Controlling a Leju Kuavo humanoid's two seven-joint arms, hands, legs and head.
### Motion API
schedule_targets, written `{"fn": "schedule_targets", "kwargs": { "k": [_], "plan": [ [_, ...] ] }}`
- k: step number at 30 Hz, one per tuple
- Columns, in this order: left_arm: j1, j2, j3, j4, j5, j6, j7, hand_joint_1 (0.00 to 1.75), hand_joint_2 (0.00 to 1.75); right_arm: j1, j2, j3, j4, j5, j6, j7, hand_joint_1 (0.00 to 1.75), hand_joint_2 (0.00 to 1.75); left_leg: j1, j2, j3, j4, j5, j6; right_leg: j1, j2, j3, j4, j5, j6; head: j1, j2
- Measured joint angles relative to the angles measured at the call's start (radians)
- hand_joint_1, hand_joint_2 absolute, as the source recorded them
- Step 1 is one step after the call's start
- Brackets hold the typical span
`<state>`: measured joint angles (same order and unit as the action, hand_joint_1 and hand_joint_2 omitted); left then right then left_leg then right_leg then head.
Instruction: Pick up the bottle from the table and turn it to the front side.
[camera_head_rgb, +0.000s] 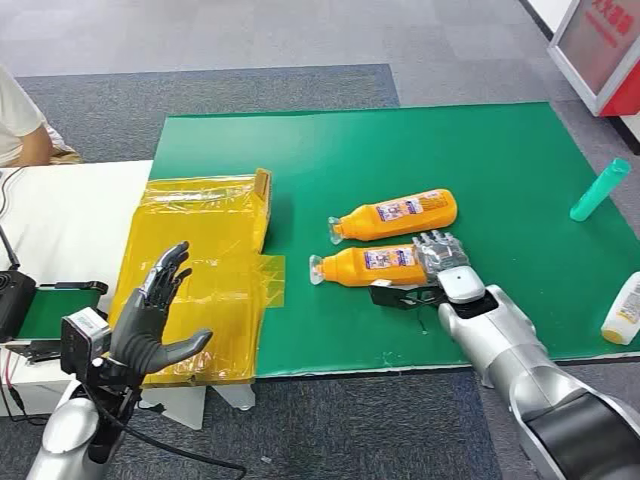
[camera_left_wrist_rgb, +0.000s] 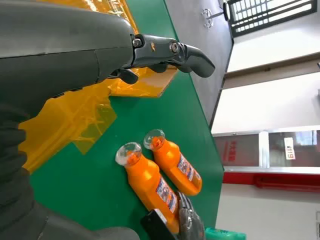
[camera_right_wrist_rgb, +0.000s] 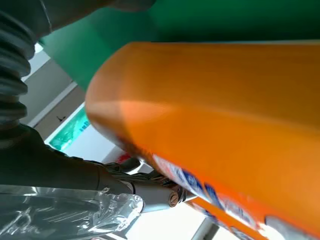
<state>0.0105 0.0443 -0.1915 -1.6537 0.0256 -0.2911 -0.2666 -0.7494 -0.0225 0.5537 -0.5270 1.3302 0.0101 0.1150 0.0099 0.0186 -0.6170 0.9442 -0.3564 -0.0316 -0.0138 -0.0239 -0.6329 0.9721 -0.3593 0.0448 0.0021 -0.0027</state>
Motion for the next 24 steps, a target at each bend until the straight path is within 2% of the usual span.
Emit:
{"fn": "schedule_targets", "kwargs": {
  "k": [2,3,6,7,17,24],
  "plan": [
    [0.000,0.000,0.000,0.000,0.002,0.000,0.000,0.00,1.75,0.000,0.003,0.002,0.002,-0.001,0.000,-0.001,0.00,1.75,0.000,0.000,0.000,0.000,0.000,0.000,0.000,0.000,0.000,0.000,0.000,0.000,0.000,0.000],
    [0.000,0.000,0.000,0.000,0.003,-0.001,0.000,0.00,1.75,0.000,0.006,0.004,0.003,-0.003,0.001,-0.002,0.32,1.75,0.000,0.000,0.000,0.000,0.000,0.000,0.000,0.000,0.000,0.000,0.000,0.000,0.000,0.000],
    [0.001,0.000,0.000,0.000,0.013,-0.009,0.001,0.00,1.75,-0.001,0.013,0.011,0.007,-0.011,0.009,-0.012,1.63,1.75,0.000,0.000,0.000,0.000,0.000,0.000,0.000,0.000,0.000,0.000,0.000,0.000,0.000,0.000],
    [0.001,0.000,0.000,0.000,0.017,-0.014,0.001,0.00,1.75,-0.002,0.015,0.013,0.008,-0.015,0.014,-0.018,1.75,1.75,0.000,0.000,0.000,0.000,0.000,0.000,0.000,0.000,0.000,0.000,0.000,0.000,0.000,0.000],
    [0.008,0.003,0.000,0.000,0.028,-0.032,0.001,0.00,1.75,-0.019,0.020,0.037,0.023,-0.042,0.051,-0.061,1.75,1.75,0.000,0.000,0.001,0.000,0.000,-0.001,0.000,0.000,0.000,0.000,0.000,0.000,0.000,0.000],
    [0.009,0.007,0.000,0.000,0.035,-0.034,0.001,0.00,1.75,-0.024,0.020,0.038,0.030,-0.100,0.040,-0.077,1.75,1.75,0.000,0.000,0.001,0.000,0.001,-0.001,0.000,0.000,0.000,0.000,0.001,-0.001,0.000,0.000]
  ]
}}
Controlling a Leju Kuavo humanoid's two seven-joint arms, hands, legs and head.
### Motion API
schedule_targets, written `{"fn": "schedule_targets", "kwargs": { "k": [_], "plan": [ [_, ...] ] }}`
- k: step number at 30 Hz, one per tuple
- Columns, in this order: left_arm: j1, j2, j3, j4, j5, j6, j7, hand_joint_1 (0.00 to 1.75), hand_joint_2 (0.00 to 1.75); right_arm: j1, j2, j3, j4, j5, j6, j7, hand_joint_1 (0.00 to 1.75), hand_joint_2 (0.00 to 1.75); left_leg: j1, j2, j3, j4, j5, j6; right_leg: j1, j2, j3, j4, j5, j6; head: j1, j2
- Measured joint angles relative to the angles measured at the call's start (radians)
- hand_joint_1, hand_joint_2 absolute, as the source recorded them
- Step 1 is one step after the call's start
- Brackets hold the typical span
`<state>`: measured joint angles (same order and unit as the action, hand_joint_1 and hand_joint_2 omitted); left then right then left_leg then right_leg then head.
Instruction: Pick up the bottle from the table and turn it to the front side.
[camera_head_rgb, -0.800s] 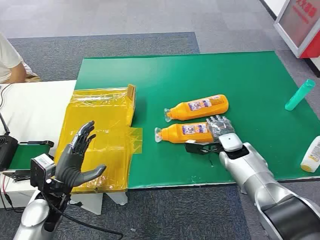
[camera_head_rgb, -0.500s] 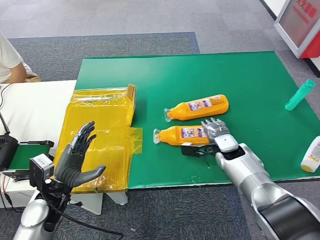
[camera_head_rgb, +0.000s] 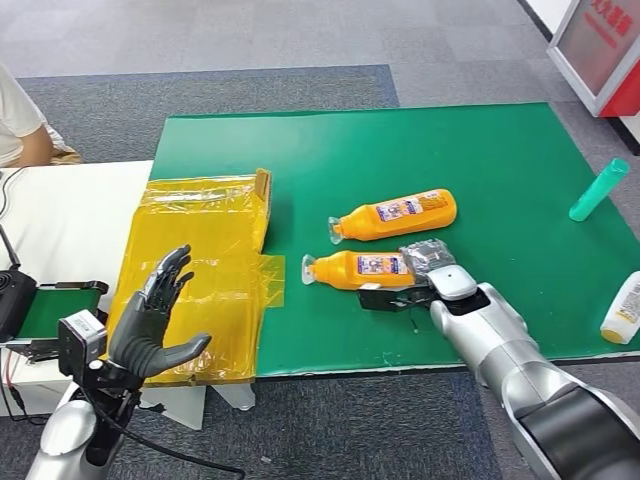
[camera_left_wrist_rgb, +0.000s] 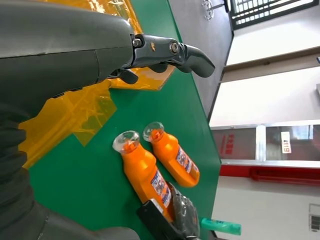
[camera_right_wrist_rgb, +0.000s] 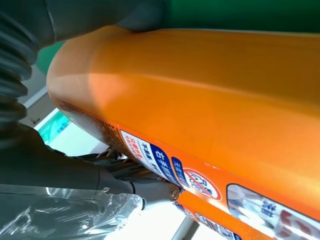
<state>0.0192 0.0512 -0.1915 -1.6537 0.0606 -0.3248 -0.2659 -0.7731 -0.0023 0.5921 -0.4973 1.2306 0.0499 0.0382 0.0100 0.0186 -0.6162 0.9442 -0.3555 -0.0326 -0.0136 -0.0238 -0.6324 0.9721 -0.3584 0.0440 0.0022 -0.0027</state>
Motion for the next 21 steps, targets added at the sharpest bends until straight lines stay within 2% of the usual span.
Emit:
{"fn": "schedule_targets", "kwargs": {
  "k": [3,6,9,12,16,21],
  "plan": [
    [0.000,0.000,0.000,0.000,0.003,0.005,0.001,0.00,1.75,0.008,0.000,-0.016,-0.004,-0.091,-0.032,-0.025,1.75,1.75,0.000,0.000,0.000,0.000,0.000,0.000,0.000,0.000,0.000,0.000,0.000,0.000,0.000,0.000],
    [0.000,0.000,0.001,-0.001,0.006,0.025,0.005,0.00,1.75,0.059,0.002,-0.076,-0.063,-0.291,-0.055,-0.098,1.75,1.75,0.000,0.000,0.000,0.000,0.000,0.000,0.000,0.000,0.000,0.000,0.000,0.000,0.000,0.000],
    [0.003,-0.002,0.008,-0.012,0.000,0.064,-0.025,0.00,1.75,0.178,0.010,-0.170,-0.232,-0.582,-0.032,-0.186,1.75,1.75,0.000,0.000,-0.001,0.000,0.000,0.000,0.001,0.000,0.000,0.000,0.000,0.000,0.000,0.000],
    [0.005,-0.011,0.012,-0.040,-0.026,0.106,-0.070,0.00,1.75,0.300,0.016,-0.231,-0.436,-0.773,-0.018,-0.229,1.75,1.75,0.001,0.000,-0.001,0.000,-0.001,0.000,0.001,-0.001,-0.001,0.000,-0.002,0.000,0.000,0.000],
    [0.004,-0.023,0.013,-0.069,-0.029,0.127,-0.077,0.00,1.75,0.416,0.016,-0.255,-0.661,-0.874,-0.029,-0.257,1.75,1.75,0.000,0.000,-0.001,0.000,-0.002,0.000,0.000,0.000,-0.001,0.000,-0.003,0.000,0.000,0.000],
    [0.004,-0.029,0.012,-0.078,-0.014,0.128,-0.076,0.00,1.75,0.490,0.016,-0.259,-0.823,-0.921,-0.049,-0.292,1.75,1.75,0.000,0.000,-0.001,0.000,-0.003,0.000,0.000,0.000,-0.001,0.000,-0.003,0.000,0.000,0.000]
  ]
}}
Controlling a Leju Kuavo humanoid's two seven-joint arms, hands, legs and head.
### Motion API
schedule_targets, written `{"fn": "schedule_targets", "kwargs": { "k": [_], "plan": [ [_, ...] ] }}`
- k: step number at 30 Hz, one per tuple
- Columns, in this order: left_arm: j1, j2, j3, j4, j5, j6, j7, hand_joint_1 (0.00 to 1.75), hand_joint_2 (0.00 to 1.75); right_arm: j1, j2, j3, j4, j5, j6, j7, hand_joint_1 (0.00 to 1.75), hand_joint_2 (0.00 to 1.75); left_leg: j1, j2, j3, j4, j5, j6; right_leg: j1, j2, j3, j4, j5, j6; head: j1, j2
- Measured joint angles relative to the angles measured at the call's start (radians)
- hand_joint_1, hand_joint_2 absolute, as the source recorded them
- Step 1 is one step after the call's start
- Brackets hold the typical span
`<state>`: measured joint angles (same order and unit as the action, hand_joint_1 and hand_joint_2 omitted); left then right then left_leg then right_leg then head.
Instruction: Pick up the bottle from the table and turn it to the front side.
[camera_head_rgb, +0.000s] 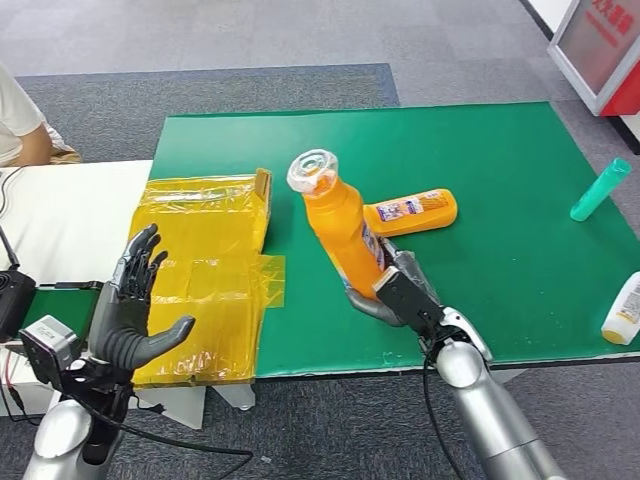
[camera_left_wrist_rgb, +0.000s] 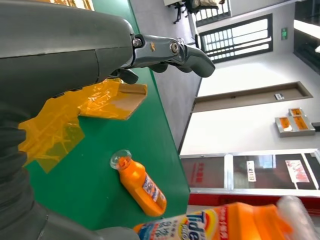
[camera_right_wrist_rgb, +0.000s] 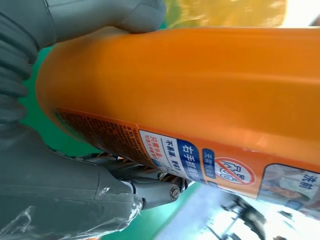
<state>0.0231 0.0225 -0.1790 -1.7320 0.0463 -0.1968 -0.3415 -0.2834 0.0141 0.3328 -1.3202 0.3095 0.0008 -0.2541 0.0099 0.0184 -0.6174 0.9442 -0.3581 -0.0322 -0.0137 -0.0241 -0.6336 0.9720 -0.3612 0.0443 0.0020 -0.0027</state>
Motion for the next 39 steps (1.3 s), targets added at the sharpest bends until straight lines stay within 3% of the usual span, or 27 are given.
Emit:
{"fn": "schedule_targets", "kwargs": {
  "k": [5,9,13,22,35,36,39],
  "plan": [
    [-0.001,-0.003,0.000,-0.002,0.036,-0.007,0.016,0.00,1.75,0.019,0.000,-0.001,-0.043,-0.006,-0.018,-0.013,1.75,1.75,0.000,0.000,0.000,0.000,0.000,0.000,0.000,0.000,0.000,0.000,0.000,0.000,0.000,0.000],
    [-0.049,-0.033,-0.050,0.008,0.467,-0.072,0.221,0.00,1.75,0.128,0.016,0.044,-0.227,0.177,-0.327,-0.119,1.75,1.75,0.000,0.000,0.000,0.000,0.000,0.000,0.000,0.000,0.000,0.000,0.000,0.000,0.000,0.000],
    [-0.088,-0.046,-0.148,0.014,0.513,-0.138,0.245,0.00,1.75,0.134,0.021,0.112,-0.218,0.371,-0.469,-0.089,1.75,1.75,0.000,0.000,0.000,0.000,0.000,0.000,0.000,0.000,0.000,0.000,0.000,0.000,0.000,0.000],
    [-0.163,-0.060,-0.350,0.015,0.296,-0.121,0.227,0.00,1.75,0.094,0.034,0.239,-0.159,0.452,-0.495,-0.036,1.75,1.75,0.000,0.000,0.000,0.000,0.000,0.000,0.000,0.000,0.000,0.000,0.000,0.000,0.000,0.000],
    [-0.217,-0.062,-0.406,0.014,0.019,-0.045,0.175,0.00,1.75,0.059,0.034,0.315,-0.145,0.445,-0.447,0.017,1.75,1.75,0.000,0.000,0.000,0.000,0.000,0.000,0.000,0.000,0.000,0.000,0.000,0.000,0.000,0.000],
    [-0.221,-0.062,-0.408,0.014,-0.018,-0.038,0.168,0.13,1.75,0.057,0.034,0.317,-0.146,0.445,-0.438,0.019,1.75,1.75,0.000,0.000,0.000,0.000,0.001,0.000,0.000,0.000,0.000,0.000,0.000,0.000,0.000,0.000],
    [-0.236,-0.062,-0.410,0.010,-0.107,-0.024,0.155,1.44,1.75,0.057,0.034,0.326,-0.150,0.446,-0.407,0.026,1.75,1.75,0.000,0.000,0.000,0.000,0.001,0.000,0.000,0.000,0.000,0.000,0.000,0.000,0.000,0.000]
  ]
}}
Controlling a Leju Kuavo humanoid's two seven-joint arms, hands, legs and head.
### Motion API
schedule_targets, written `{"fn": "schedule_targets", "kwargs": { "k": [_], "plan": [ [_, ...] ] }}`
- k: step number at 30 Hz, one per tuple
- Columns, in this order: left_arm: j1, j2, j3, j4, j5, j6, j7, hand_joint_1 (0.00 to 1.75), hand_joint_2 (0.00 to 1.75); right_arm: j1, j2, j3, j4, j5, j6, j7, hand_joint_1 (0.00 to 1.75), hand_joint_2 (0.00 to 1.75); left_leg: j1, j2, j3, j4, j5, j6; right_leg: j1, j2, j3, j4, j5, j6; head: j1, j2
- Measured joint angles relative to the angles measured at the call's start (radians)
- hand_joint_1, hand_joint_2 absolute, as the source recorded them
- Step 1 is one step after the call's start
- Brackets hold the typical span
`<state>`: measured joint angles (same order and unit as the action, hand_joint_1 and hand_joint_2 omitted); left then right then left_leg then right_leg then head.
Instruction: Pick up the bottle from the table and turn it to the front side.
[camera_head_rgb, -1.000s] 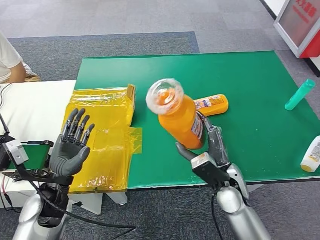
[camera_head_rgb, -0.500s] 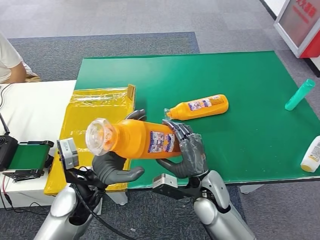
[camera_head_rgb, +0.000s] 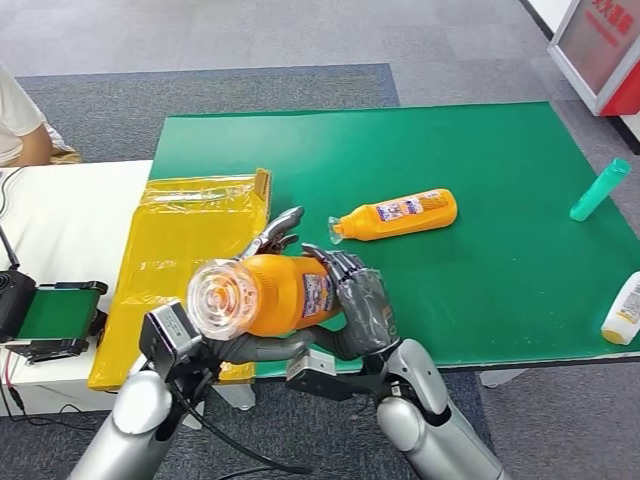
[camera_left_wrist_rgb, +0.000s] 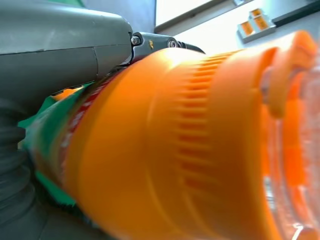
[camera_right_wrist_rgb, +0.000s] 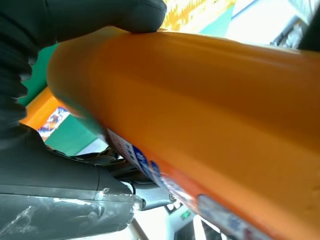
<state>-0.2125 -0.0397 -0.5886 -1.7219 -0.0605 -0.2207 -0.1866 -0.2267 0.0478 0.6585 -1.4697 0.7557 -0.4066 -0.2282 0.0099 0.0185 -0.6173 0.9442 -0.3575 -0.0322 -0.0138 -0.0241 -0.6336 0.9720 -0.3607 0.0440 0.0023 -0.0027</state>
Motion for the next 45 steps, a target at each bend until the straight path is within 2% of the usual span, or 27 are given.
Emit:
{"fn": "schedule_targets", "kwargs": {
  "k": [1,14,20,21,22,24,25,26,28,32,35,38,41,45],
  "plan": [
    [-0.005,0.000,0.000,-0.002,-0.013,-0.002,-0.001,1.75,1.75,0.000,0.000,0.003,-0.003,0.001,0.008,0.003,1.75,1.75,0.000,0.000,0.000,0.000,0.000,0.000,0.000,0.000,0.000,0.000,0.000,0.000,0.000,0.000],
    [-0.025,0.001,0.002,-0.005,-0.032,-0.023,-0.002,1.75,1.75,0.001,-0.001,0.007,-0.020,0.002,0.027,0.011,1.75,1.75,0.000,0.000,0.000,0.000,0.000,0.000,0.000,0.000,0.000,0.000,0.000,0.000,0.000,0.000],
    [-0.022,0.006,0.008,-0.005,0.018,-0.040,0.001,1.75,1.75,0.005,-0.001,0.009,-0.021,-0.024,0.038,0.008,1.75,1.75,0.000,0.000,0.000,0.000,0.000,0.000,0.000,0.000,0.000,0.000,0.000,0.000,0.000,0.000],
    [-0.019,0.008,0.010,-0.005,0.023,-0.038,-0.001,1.75,1.75,0.006,-0.001,0.008,-0.021,-0.030,0.040,0.009,1.67,1.75,0.000,0.000,0.000,0.000,0.000,0.000,0.000,0.000,0.000,0.000,0.000,0.000,0.000,0.000],
    [-0.016,0.009,0.011,-0.005,0.022,-0.030,-0.005,1.75,1.75,0.006,-0.001,0.008,-0.021,-0.037,0.041,0.012,1.30,1.75,0.000,0.000,0.000,0.000,0.000,0.000,0.000,0.000,0.000,0.000,0.000,0.000,0.000,0.000],
    [-0.004,0.012,0.018,-0.010,-0.002,0.006,-0.022,1.75,1.75,0.006,-0.001,0.004,-0.021,-0.056,0.045,0.018,0.42,1.75,0.000,0.000,0.000,0.000,0.000,0.000,0.000,0.000,0.000,0.000,0.000,0.000,0.000,0.000],
    [0.004,0.013,0.022,-0.016,-0.024,0.031,-0.032,1.75,1.75,0.008,-0.001,0.000,-0.020,-0.069,0.049,0.021,0.06,1.75,0.000,0.000,0.000,0.000,0.000,0.000,0.000,0.000,0.000,0.000,0.000,0.000,0.000,0.000],
    [0.013,0.013,0.028,-0.023,-0.047,0.060,-0.039,1.75,1.75,0.010,-0.001,-0.006,-0.020,-0.085,0.052,0.023,0.00,1.75,0.000,0.000,0.000,0.000,0.000,0.000,0.000,0.000,0.000,0.000,0.000,0.000,0.000,0.000],
    [0.026,0.015,0.053,-0.036,-0.072,0.112,-0.042,1.75,1.75,0.017,-0.001,-0.025,-0.019,-0.118,0.057,0.025,0.00,1.75,0.000,0.000,0.000,0.000,0.000,0.000,0.000,0.000,0.000,0.000,0.000,0.000,0.000,0.000],
    [0.051,0.034,0.163,-0.040,-0.129,0.219,-0.022,1.75,1.75,0.056,-0.008,-0.094,-0.049,-0.162,0.058,0.025,0.00,1.75,0.000,0.000,0.000,0.000,0.000,0.000,0.000,0.000,0.000,0.000,0.000,0.000,0.000,0.000],
    [0.059,0.052,0.248,-0.031,-0.189,0.247,0.033,1.75,1.75,0.097,-0.011,-0.143,-0.108,-0.201,0.080,0.022,0.00,1.75,0.000,0.000,0.000,0.000,0.000,0.000,0.000,0.000,0.000,0.000,0.000,0.000,0.000,0.000],
    [0.060,0.072,0.325,0.004,-0.312,0.296,0.086,1.75,1.75,0.141,-0.014,-0.193,-0.177,-0.304,0.143,0.001,0.00,1.75,0.000,0.000,0.000,0.000,0.000,0.000,0.000,0.000,-0.001,0.000,0.000,0.000,0.000,0.000],
    [0.057,0.086,0.388,0.053,-0.434,0.354,0.103,1.75,1.75,0.181,-0.015,-0.229,-0.248,-0.351,0.177,-0.018,0.00,1.75,0.000,0.000,0.000,0.000,0.000,0.000,0.000,0.000,-0.001,0.000,-0.001,0.000,0.000,0.000],
    [0.056,0.093,0.428,0.094,-0.466,0.367,0.108,1.75,1.75,0.208,-0.016,-0.251,-0.304,-0.361,0.188,-0.021,0.00,1.75,0.000,0.000,0.000,0.000,0.000,0.000,0.000,0.000,-0.001,0.000,-0.001,0.000,0.000,0.000]
  ]
}}
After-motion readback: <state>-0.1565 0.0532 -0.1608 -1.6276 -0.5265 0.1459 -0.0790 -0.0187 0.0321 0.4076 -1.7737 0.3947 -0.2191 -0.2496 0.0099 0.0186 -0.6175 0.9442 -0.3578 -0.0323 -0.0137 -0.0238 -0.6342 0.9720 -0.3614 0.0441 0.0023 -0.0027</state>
